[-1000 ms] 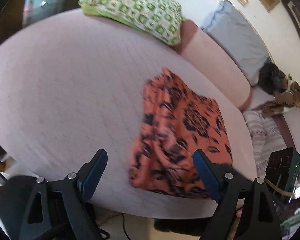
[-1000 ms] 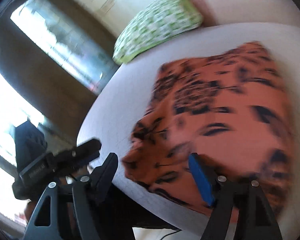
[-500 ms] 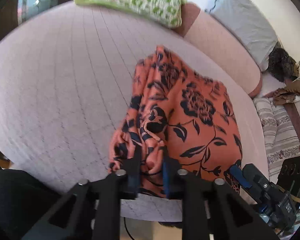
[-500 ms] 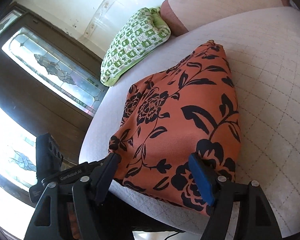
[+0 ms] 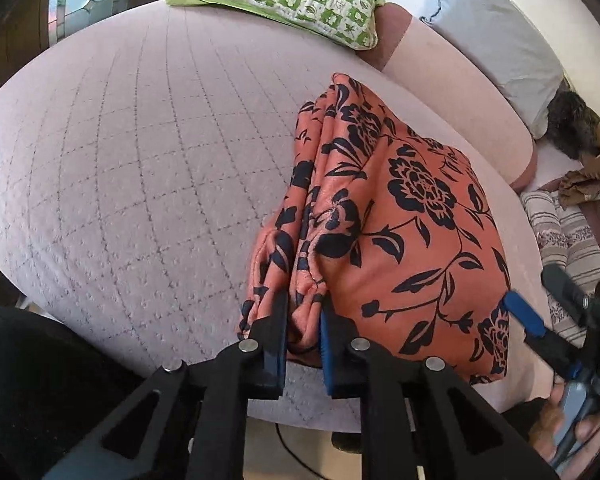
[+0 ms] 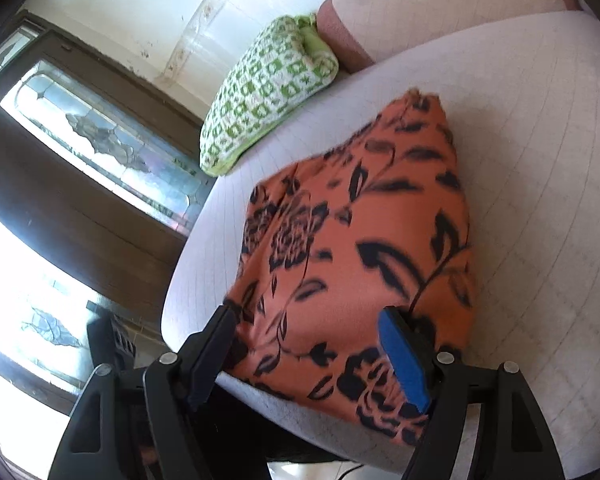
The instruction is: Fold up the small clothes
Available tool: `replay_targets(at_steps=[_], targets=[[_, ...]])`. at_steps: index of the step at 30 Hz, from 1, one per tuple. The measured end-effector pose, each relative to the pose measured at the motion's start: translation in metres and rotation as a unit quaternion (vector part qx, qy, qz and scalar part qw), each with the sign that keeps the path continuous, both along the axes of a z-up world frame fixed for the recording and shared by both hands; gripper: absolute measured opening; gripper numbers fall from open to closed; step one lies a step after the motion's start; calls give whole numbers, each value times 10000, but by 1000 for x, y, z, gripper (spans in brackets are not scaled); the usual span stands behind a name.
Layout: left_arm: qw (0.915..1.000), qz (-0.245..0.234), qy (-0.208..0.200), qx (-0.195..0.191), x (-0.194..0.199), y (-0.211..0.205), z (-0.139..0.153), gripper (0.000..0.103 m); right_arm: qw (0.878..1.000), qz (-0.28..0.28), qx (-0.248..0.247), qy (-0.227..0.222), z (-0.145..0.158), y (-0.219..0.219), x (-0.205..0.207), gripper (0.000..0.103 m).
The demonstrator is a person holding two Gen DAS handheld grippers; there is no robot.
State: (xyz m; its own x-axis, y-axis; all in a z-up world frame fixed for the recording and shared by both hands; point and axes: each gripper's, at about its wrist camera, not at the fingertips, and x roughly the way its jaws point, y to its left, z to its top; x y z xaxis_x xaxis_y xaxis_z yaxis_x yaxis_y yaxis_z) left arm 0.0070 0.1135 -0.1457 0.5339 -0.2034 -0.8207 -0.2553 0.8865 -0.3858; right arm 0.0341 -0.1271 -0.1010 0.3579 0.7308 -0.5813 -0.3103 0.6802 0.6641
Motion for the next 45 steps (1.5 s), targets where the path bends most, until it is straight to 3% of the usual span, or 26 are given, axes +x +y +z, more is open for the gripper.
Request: replay_targets(at_steps=[1,2,3,5,8,11,16,18,22,23,24,26,29,33,36,38,40,41,43,44,45], targets=[[10000,-45,34,-69,-1,0,1,16,10000,-18,24,10,-1,-2,5,79],[9998,-133,26,-148,-2,1,6,25,10000,5,31,75,-4,-3,8,79],[9997,-176,-25,-185,-7,2,13,40,9998,32,17,171,-7,-2,10,79],[9994,-171,-277,-153,-9,3,31,62,9999,55,43,143,-7,-2,9,79],[9969,-207,-730,206,-2,4,59,66,9998,57,156,118,-5,-4,7,79],[9965,-373,-719,200,28,3,61,66,9996,40,244,159,-7,-6,8,79],[9974,-688,-211,88,89,-12,36,65,9995,91,275,149,-8,-9,5,79],[9978,-654,121,31,99,-12,21,43,9993,103,305,173,-9,-10,5,79],[9983,-511,256,-98,102,-4,12,33,9990,117,377,218,-11,-11,6,79],[9982,-538,265,-56,103,-4,12,22,9990,135,379,216,-11,-10,6,79],[9981,-569,219,-26,103,-3,13,15,9989,151,380,223,-12,-9,6,79],[9983,-563,-10,118,98,-4,27,12,9988,186,375,249,-12,-7,7,79],[9956,-625,-503,493,78,-9,60,12,9986,250,387,255,-8,-9,10,79],[9973,-557,134,467,92,0,11,14,9976,343,390,448,-16,-5,16,79],[9970,-570,10,524,90,1,21,14,9973,585,292,344,2,0,18,80],[9958,-655,9,643,90,-2,22,14,9965,587,555,227,19,-3,27,80],[9972,-597,5,460,89,2,20,14,9947,541,841,231,28,-4,48,81],[9976,-573,14,385,89,3,20,14,9939,529,928,290,25,-3,58,86],[9978,-563,49,338,90,1,18,16,9933,319,729,839,-2,1,83,90],[9979,-564,71,303,90,2,21,18,9894,237,505,1340,-27,6,93,90],[9979,-560,47,315,91,4,25,20,9861,178,651,1518,-42,5,96,90]])
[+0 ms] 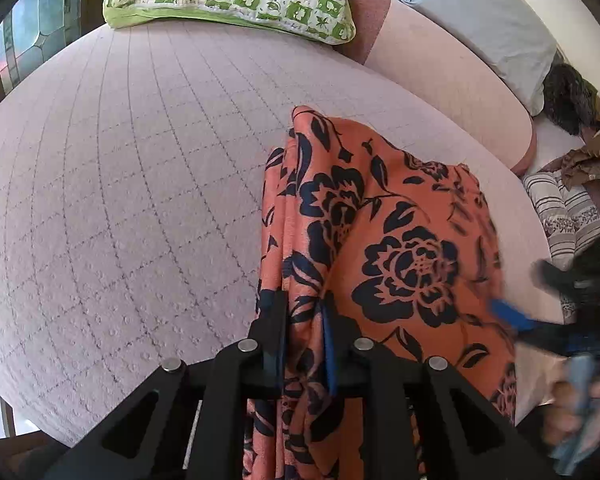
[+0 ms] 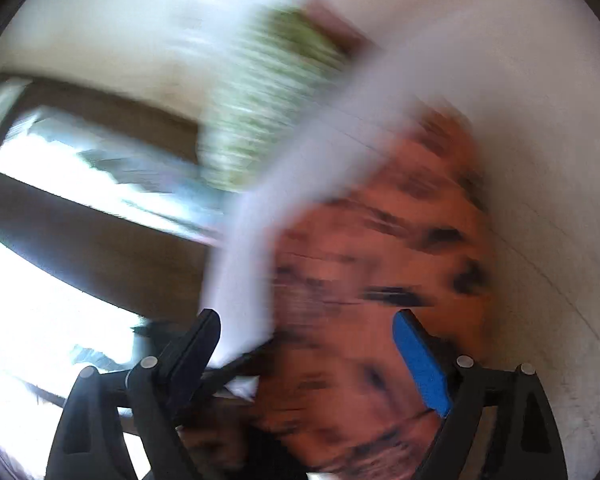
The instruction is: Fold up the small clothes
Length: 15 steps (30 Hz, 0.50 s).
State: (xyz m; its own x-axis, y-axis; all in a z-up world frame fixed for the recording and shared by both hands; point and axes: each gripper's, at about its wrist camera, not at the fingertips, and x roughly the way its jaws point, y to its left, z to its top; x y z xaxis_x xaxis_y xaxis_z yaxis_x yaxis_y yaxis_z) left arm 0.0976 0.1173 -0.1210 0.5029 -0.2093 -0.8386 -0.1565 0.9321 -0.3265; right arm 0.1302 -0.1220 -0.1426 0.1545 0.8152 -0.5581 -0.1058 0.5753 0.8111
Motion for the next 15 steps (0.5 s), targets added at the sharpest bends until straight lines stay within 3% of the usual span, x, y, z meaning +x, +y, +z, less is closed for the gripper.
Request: replay_targets(at_steps=[4,8,10,11,12,15], targets=[[9972,140,-655,335,-13,-1,37,33,9994,-147,222,-210,2,-6,-7,90],[9921,-391,-1122,415,-5,-29,57,47,9992,-162,304,-226,-2,-7,-7,90],[9943,-509,-785,503,13,-40,36,48,9992,-139,279,-234,0,-6,-9,90],[9970,-420,-327,553,25,-37,13,47,9994,-102,244,-225,1,-7,-8,90],[9975,-395,-132,565,31,-36,1,46,9997,-45,168,-182,5,-7,-7,90],[9946,-519,-316,845,28,-40,1,46,9992,171,248,-275,29,-9,1,90]])
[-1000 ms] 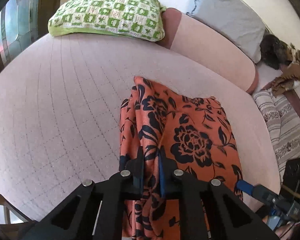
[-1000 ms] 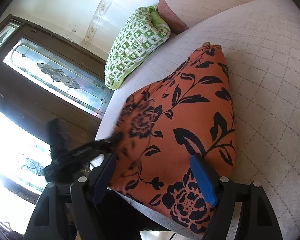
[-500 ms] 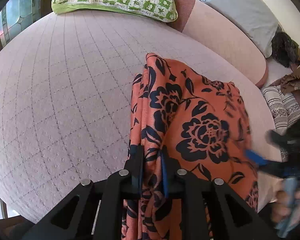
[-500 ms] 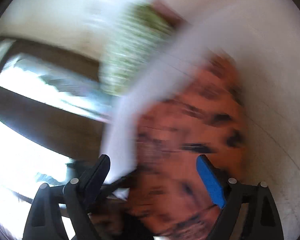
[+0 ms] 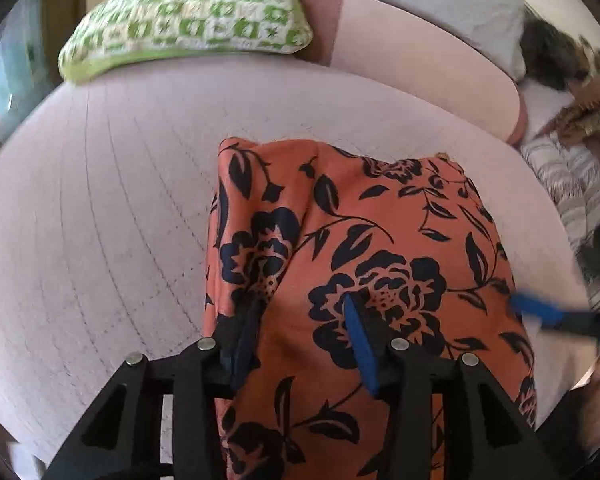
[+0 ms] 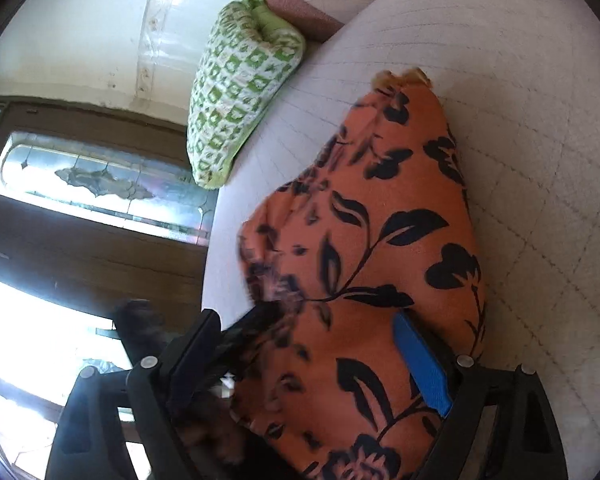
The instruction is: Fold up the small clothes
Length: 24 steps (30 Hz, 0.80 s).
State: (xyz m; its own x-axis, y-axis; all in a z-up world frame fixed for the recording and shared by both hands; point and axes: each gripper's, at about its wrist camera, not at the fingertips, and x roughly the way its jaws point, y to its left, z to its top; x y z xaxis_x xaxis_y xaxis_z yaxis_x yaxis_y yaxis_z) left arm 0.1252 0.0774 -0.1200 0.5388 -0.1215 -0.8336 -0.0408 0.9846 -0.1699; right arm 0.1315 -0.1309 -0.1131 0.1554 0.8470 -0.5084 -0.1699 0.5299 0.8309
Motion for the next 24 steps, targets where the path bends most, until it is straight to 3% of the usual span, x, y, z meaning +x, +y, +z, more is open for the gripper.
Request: replay_targets(at_steps=[3,6,7,8,9,12,15,17,19,20,24], targets=[[10000,-11,5,98,2,-1,0,46,9996,-2,115,-275,18,1,25,90],[10000,-15,-14,49,2,1,2,46,9997,-19,-117,199,-20,3,60,90],[10000,-35,-12,61,0,0,2,46,9987,-134,-80,493,-41,1,66,89],[10000,-40,-21,84,1,1,2,46,9974,-347,275,564,-51,-5,66,89],[10000,-42,-29,85,0,1,2,46,9972,-422,335,520,-47,-7,63,89],[9999,-52,-62,83,0,2,1,46,9994,-215,-101,244,-23,1,53,89],[9999,-43,-96,-5,2,-1,-6,46,9994,-8,288,194,-2,-6,31,89],[9999,-13,-104,-49,-3,1,-4,46,9983,-1,503,304,-3,-15,6,90],[9999,21,-101,-63,4,-4,-8,46,9976,13,488,485,-25,-20,-20,90],[9999,42,-106,-80,4,-4,-7,45,9984,-6,489,293,-29,-21,-27,88],[10000,-6,-57,-60,1,-1,-3,46,9983,-228,478,251,0,-28,-33,88]])
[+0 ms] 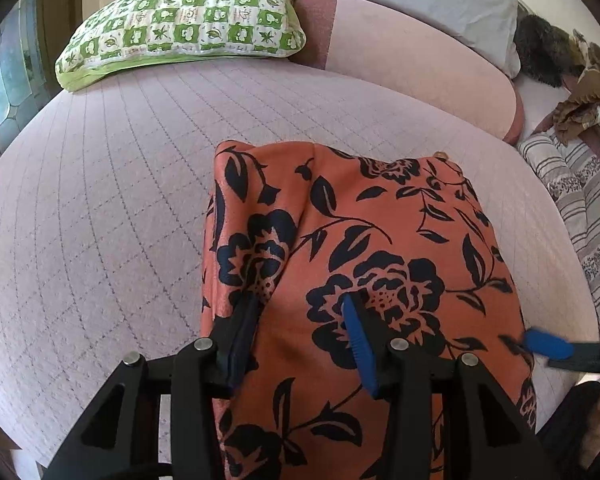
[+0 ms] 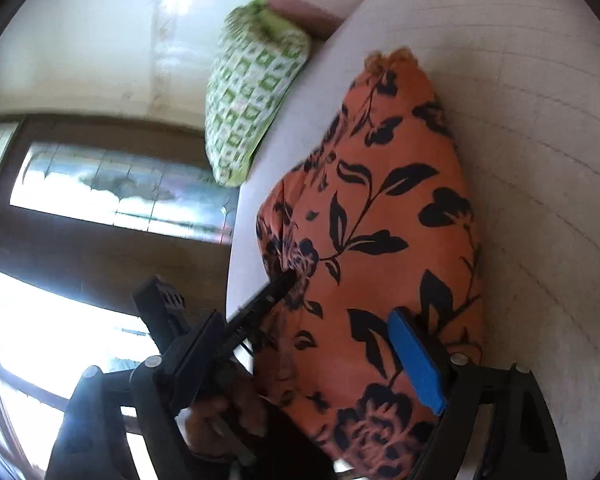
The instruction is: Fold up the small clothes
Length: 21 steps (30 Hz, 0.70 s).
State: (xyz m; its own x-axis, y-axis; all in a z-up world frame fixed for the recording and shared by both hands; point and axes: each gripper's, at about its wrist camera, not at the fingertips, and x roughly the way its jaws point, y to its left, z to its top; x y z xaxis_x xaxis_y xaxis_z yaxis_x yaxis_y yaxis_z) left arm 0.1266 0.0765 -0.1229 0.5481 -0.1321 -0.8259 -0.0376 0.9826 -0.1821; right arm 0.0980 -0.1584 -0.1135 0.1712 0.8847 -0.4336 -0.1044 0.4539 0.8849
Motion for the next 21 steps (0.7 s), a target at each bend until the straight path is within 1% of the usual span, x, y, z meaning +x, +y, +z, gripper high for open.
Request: replay_targets(at_steps=[1,3,4,5,6,7,8,10,12,13,14,15,16,17,18,19,20,21], targets=[[10000,6,16,-81,1,2,1,46,9994,166,97,-276,16,2,-7,88],[9998,21,39,-214,2,5,3,46,9975,432,58,-549,30,8,-20,88],[9997,24,40,-250,2,7,2,46,9972,495,-158,-540,24,11,-29,89],[9996,32,36,-272,2,7,2,46,9970,543,-401,-390,10,14,-33,92],[9996,35,42,-287,2,8,2,46,9954,653,-693,-126,-11,20,-34,92],[9996,42,79,-286,2,7,3,46,9944,723,-753,175,-35,23,-35,92],[9996,52,89,-271,0,8,6,46,9974,497,-510,67,-36,17,-40,92],[9995,96,6,-301,-9,8,15,48,9981,428,-429,55,-25,13,-44,92],[9990,162,-220,-357,-25,8,30,57,9983,433,-378,-79,-14,11,-49,92],[9986,150,-334,-370,-33,6,34,60,9980,499,-320,-205,-10,11,-54,92],[9987,107,-400,-292,-40,3,33,66,9978,546,-295,-252,-10,15,-57,92],[9992,81,-363,-158,-43,0,30,68,9974,585,-352,-224,-15,16,-60,92],[9998,56,-167,53,-43,-4,18,68,9970,598,-462,-134,-22,17,-62,92],[9996,76,195,202,-40,-5,0,68,9975,537,-467,3,-29,18,-59,92],[9990,153,344,243,-40,-2,-10,71,9984,456,-328,47,-27,18,-56,92],[9991,281,309,93,-43,5,-13,72,9986,455,-268,20,-21,18,-55,92],[9986,388,345,-123,-44,11,-12,72,9985,489,-213,-145,-10,17,-54,92],[9981,465,347,-191,-45,14,-9,71,9980,493,-183,-348,2,17,-51,92]])
